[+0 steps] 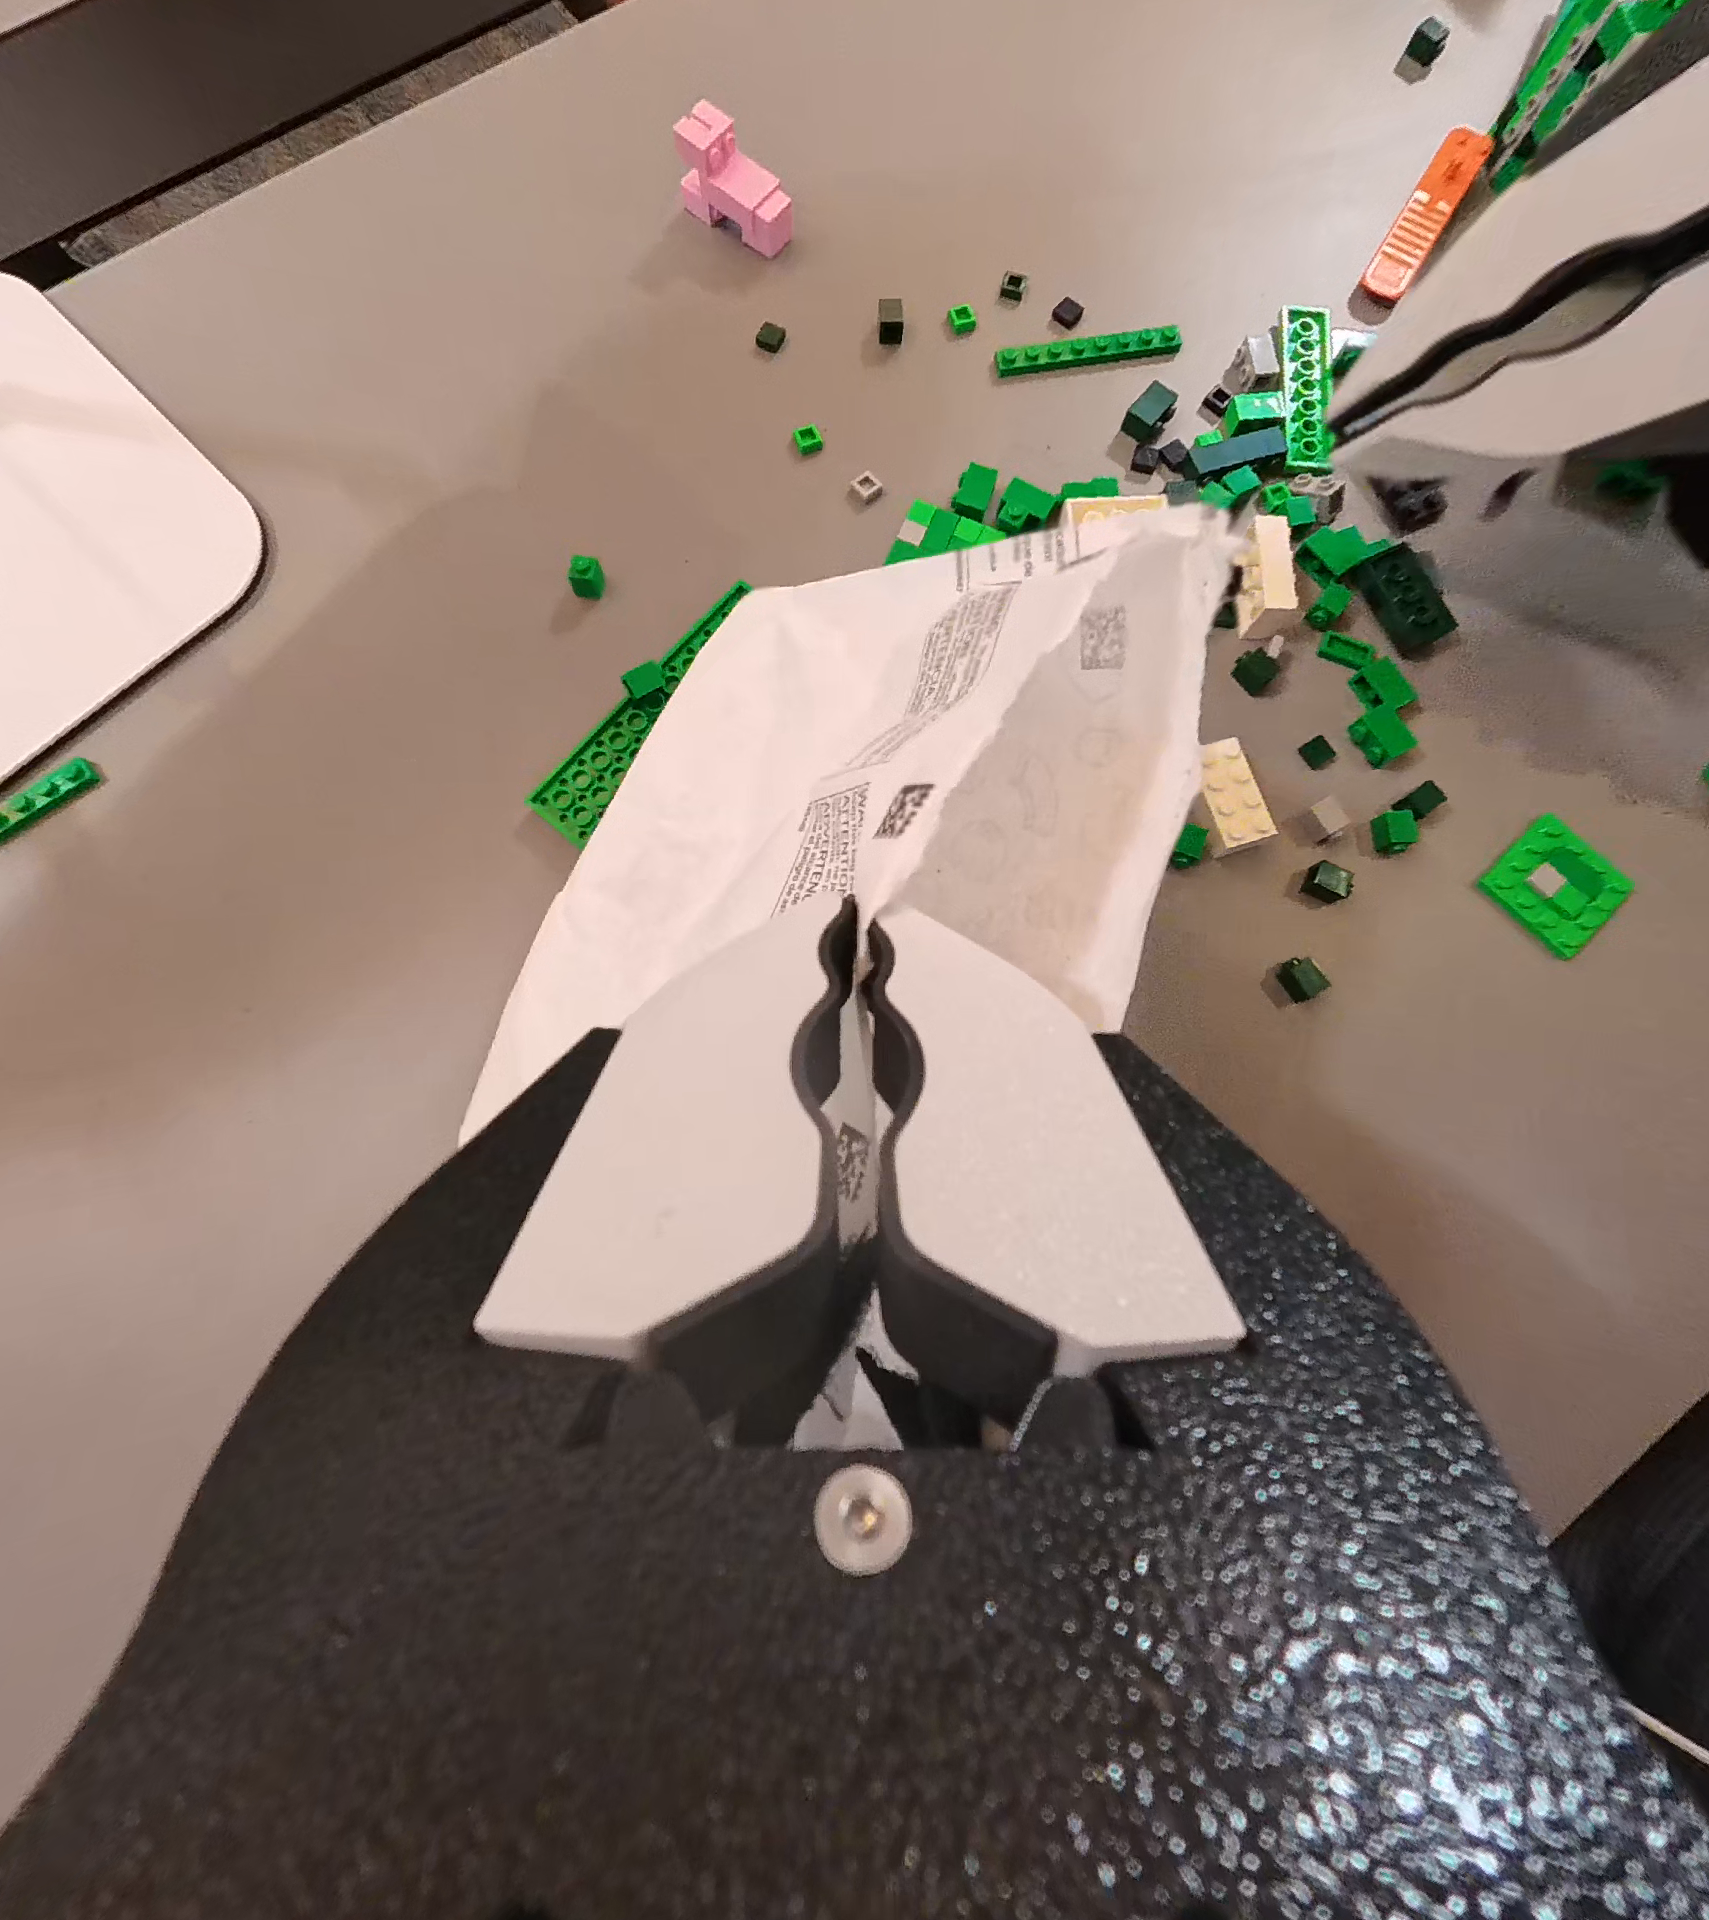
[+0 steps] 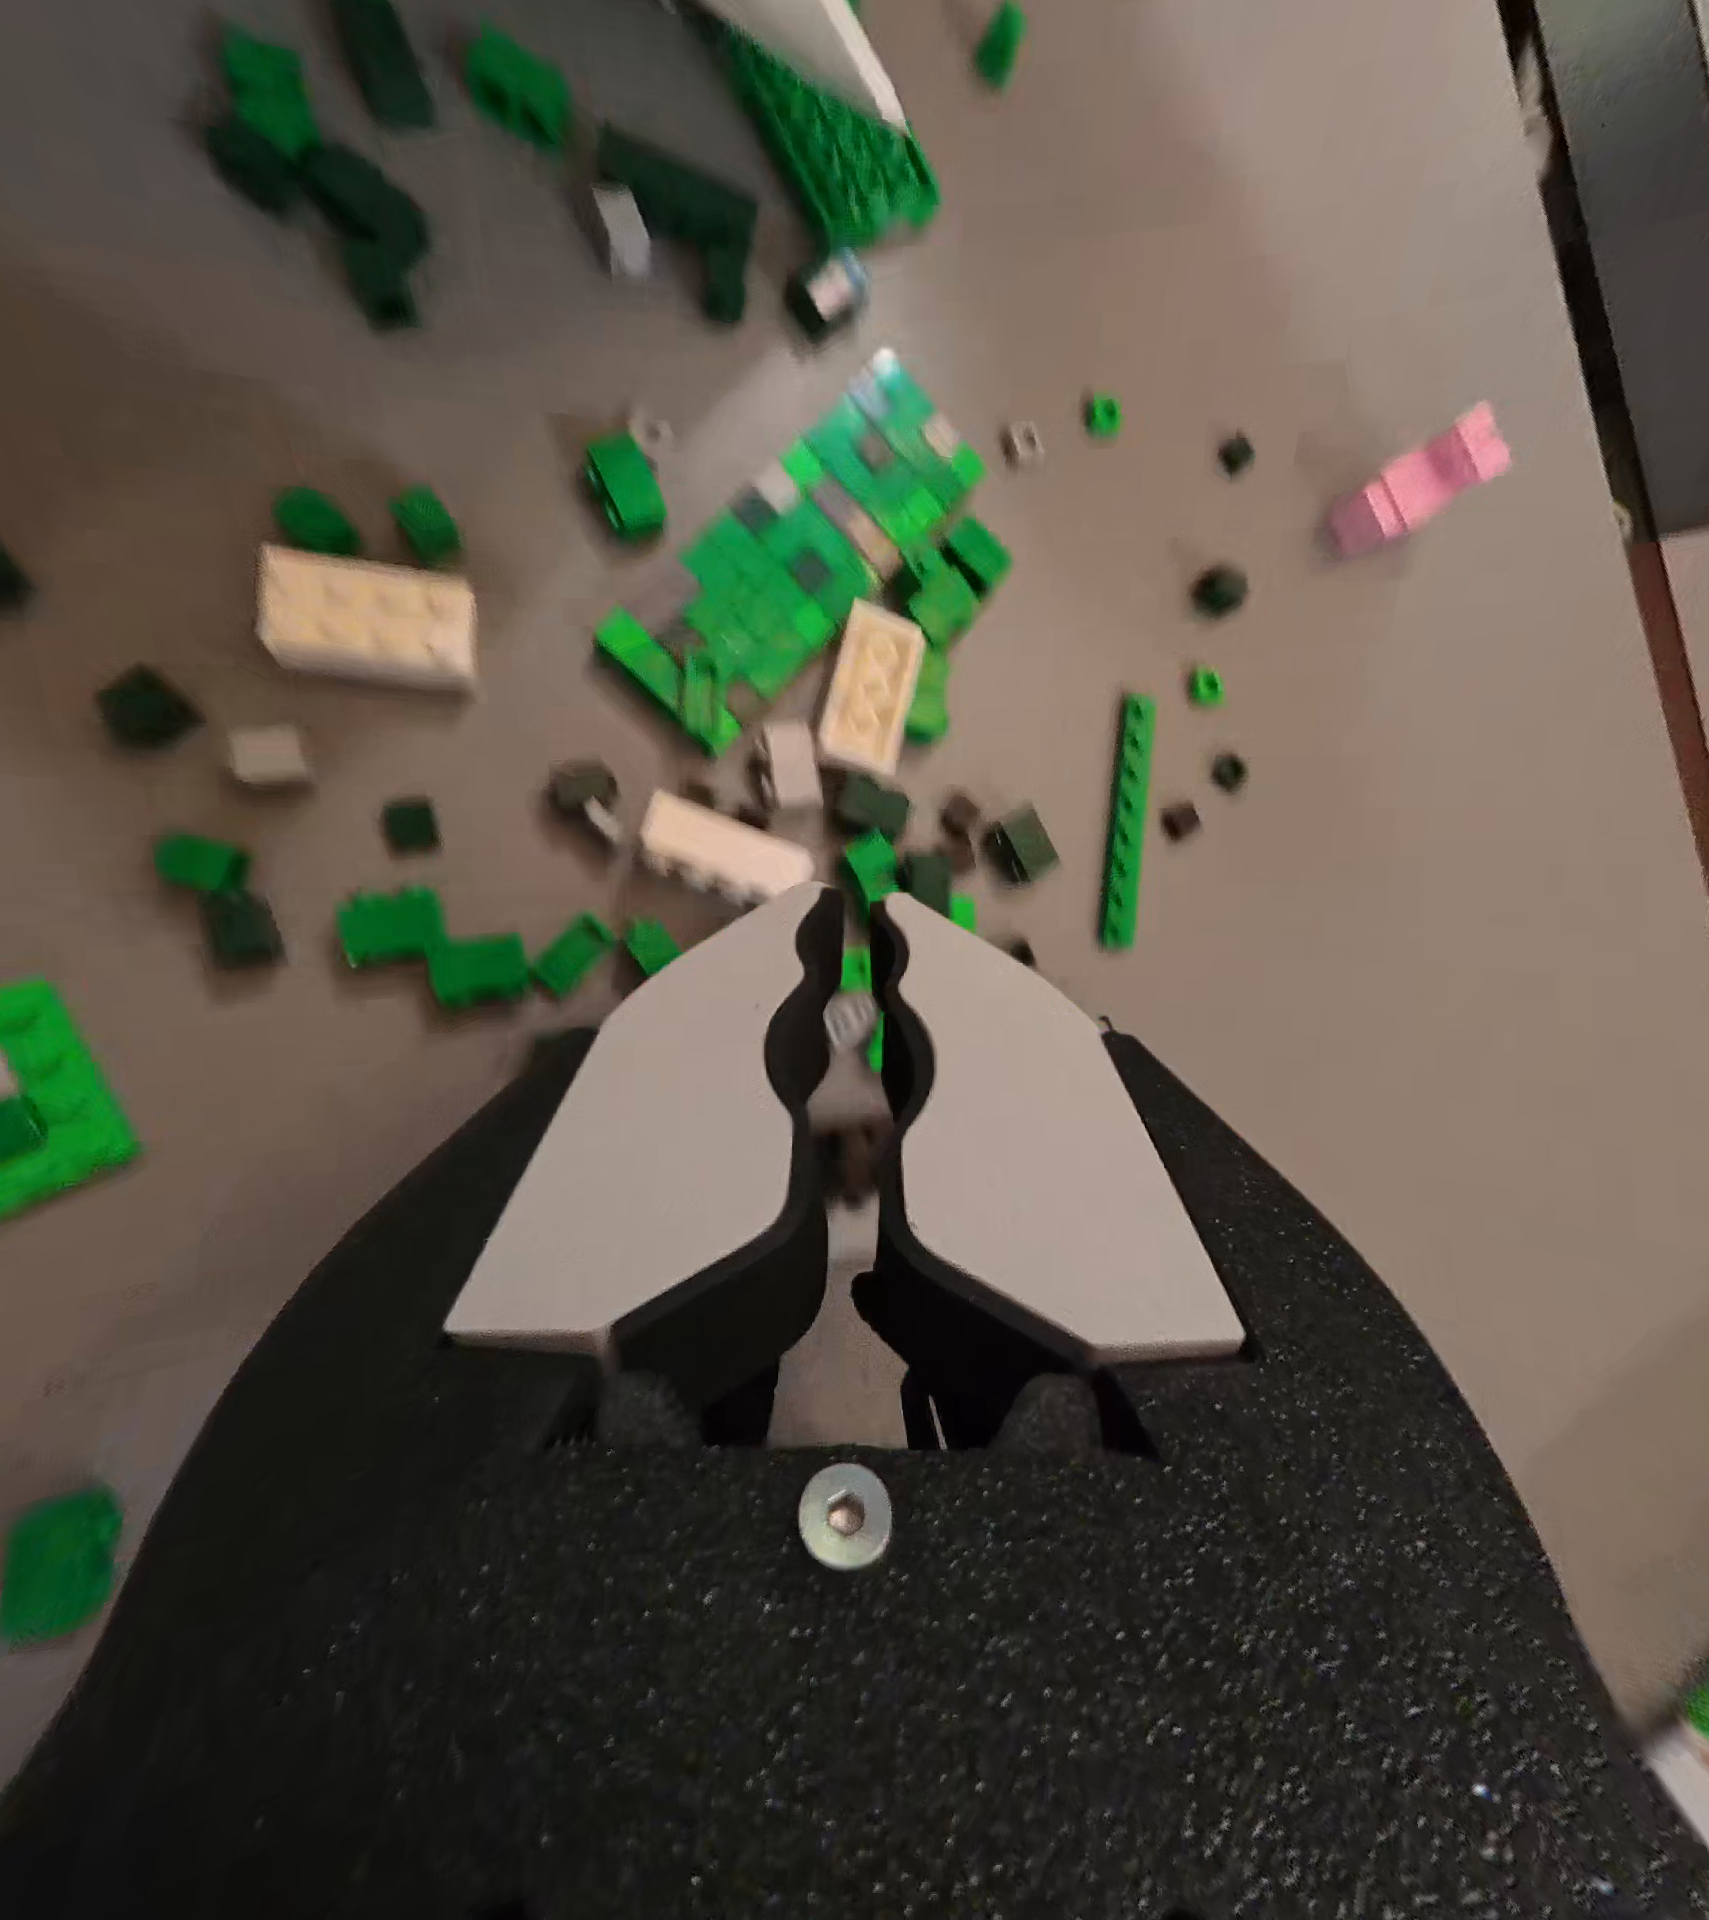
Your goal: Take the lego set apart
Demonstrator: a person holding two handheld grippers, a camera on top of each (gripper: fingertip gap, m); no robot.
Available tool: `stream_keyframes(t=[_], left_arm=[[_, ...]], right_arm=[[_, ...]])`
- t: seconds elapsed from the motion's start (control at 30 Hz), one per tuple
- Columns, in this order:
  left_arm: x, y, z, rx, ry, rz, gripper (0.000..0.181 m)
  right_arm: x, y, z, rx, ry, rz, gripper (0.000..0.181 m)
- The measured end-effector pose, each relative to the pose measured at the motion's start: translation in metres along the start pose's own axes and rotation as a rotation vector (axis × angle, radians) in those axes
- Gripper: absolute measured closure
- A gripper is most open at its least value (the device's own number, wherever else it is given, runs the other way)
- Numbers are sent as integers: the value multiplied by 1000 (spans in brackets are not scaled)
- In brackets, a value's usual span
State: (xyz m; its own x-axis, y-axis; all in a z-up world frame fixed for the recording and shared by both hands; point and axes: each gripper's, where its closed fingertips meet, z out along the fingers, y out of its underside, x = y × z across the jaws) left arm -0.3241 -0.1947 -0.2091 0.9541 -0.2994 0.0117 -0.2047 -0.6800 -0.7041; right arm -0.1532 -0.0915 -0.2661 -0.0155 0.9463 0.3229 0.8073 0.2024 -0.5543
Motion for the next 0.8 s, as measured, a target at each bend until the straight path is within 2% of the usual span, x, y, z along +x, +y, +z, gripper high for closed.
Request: stream_keyframes(t=[0.07,0.13,0.27,0.3,0.4,0.47,0.6,0.8], left_arm=[[1,0,0,-1,1,4,181],[1,0,0,1,3,3,181],[1,0,0,3,8,1,181],[1,0,0,3,9,0,181],[1,-1,-1,8,11,-2,181],[1,0,0,3,17,-1,181],[4,-1,1,2,24,6,181],[6,-2,-1,8,33,11,181]], right_arm=[[-8,-17,11,49,-37,17,178],[-14,-18,21,6,-76,10,177],[-24,14,22,-205,-155,15,181],[-25,18,18,-217,-166,48,181],[-18,11,14,-167,-145,94,180],[-19,2,19,-119,-146,74,172],[-20,1,29,-124,-140,60,166],[-20,0,31,-110,-169,90,170]])
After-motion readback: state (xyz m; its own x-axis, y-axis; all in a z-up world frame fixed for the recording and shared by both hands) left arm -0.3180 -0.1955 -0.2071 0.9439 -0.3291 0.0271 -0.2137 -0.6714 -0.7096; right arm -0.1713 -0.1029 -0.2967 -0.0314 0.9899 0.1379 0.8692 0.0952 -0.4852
